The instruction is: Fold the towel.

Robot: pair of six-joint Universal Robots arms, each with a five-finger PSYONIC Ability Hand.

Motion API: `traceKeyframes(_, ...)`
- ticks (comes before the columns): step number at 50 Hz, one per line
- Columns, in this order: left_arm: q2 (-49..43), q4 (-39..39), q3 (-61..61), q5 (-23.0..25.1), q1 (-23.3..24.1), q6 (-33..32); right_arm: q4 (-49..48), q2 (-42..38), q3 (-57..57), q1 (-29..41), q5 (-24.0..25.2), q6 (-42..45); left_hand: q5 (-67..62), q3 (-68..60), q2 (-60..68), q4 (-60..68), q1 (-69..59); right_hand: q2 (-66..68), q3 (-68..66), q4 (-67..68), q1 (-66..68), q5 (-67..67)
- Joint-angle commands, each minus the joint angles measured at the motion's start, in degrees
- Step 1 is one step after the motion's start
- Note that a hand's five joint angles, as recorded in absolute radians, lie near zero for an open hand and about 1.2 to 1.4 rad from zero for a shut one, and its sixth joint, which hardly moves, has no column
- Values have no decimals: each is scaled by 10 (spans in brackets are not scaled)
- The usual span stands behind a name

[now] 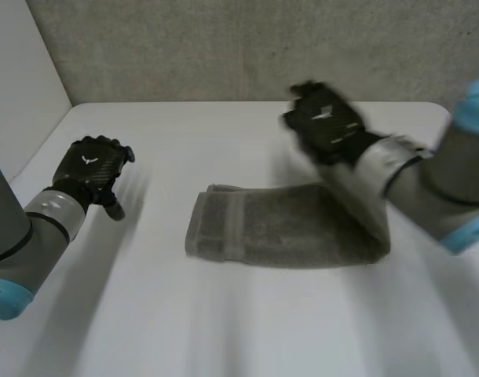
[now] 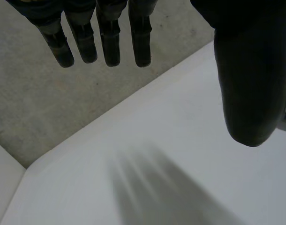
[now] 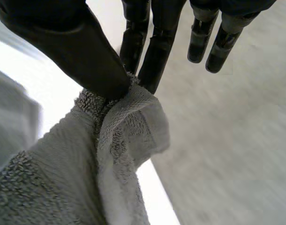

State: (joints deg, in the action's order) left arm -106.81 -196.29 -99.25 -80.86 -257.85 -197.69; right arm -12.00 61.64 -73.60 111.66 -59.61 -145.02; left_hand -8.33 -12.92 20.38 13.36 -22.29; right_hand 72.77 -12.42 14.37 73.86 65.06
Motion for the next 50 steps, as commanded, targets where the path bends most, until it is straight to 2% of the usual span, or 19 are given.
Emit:
traceKeyframes(1, 6, -1, 0, -11, -4, 17, -4, -107, 64, 144, -22, 0, 16, 29, -36, -34, 55, 72, 24, -44, 61, 49)
traceKeyframes(9, 6, -1, -1, -12, 0, 19, -4, -168, 80, 203, -21, 0, 17, 29, -38, -34, 57, 72, 24, -44, 61, 49)
traceKeyframes(16, 7, -1, 2, -12, 2, 19, -5, -173, 75, 209, -32, -1, 21, 29, -41, -34, 60, 72, 24, -44, 61, 49)
traceKeyframes(17, 6, -1, 4, -12, 3, 19, -5, -172, 72, 209, -39, -1, 22, 29, -43, -34, 62, -112, 24, -44, -123, -135)
traceKeyframes(18, 6, -1, 4, -12, 3, 19, -5, -172, 72, 209, -39, -1, 22, 29, -43, -34, 62, -114, 24, -44, -125, -137)
traceKeyframes(19, 7, -1, 5, -12, 4, 19, -4, -168, 66, 209, -48, 0, 22, 29, -43, -34, 62, -563, 24, -44, -574, -586)
traceKeyframes(20, 7, -1, 5, -12, 4, 19, -3, -162, 58, 210, -55, 0, 22, 29, -43, -34, 62, -628, 24, -44, -639, -651)
traceKeyframes(26, 10, -2, 12, -12, 13, 20, -4, -118, 20, 200, -59, -10, 24, 29, -44, -34, 64, -628, 24, -44, -639, -651)
traceKeyframes(34, 14, -2, 38, -12, 37, 42, 1, -14, -65, 133, -78, -112, 31, 29, -51, -34, 70, -628, 24, -44, -639, -651)
traceKeyframes(36, 13, -1, 53, -11, 59, 56, 4, 27, -107, 90, -94, -142, 27, 29, -48, -34, 67, -628, 24, -44, -639, -651)
traceKeyframes(39, 11, -1, 62, -11, 75, 62, 5, 48, -131, 68, -101, -148, 22, 29, -43, -34, 62, -628, 24, -44, -639, -651)
traceKeyframes(41, 5, 2, 83, -9, 105, 77, 3, 82, -180, 26, -106, -148, 19, 29, -39, -34, 59, -628, 24, -44, -639, -651)
traceKeyframes(42, 5, 2, 83, -9, 105, 77, 3, 82, -181, 26, -106, -148, 19, 29, -39, -34, 59, -628, 24, -44, -639, -651)
traceKeyframes(44, -17, 2, 106, -7, 134, 92, 5, 102, -224, -18, -106, -146, 14, 29, -34, -34, 54, -628, 24, -44, -639, -651)
traceKeyframes(50, -74, 21, 159, -6, 182, 111, 6, 109, -272, -59, -106, -143, 0, 29, -21, -34, 40, -628, 24, -44, -639, -651)
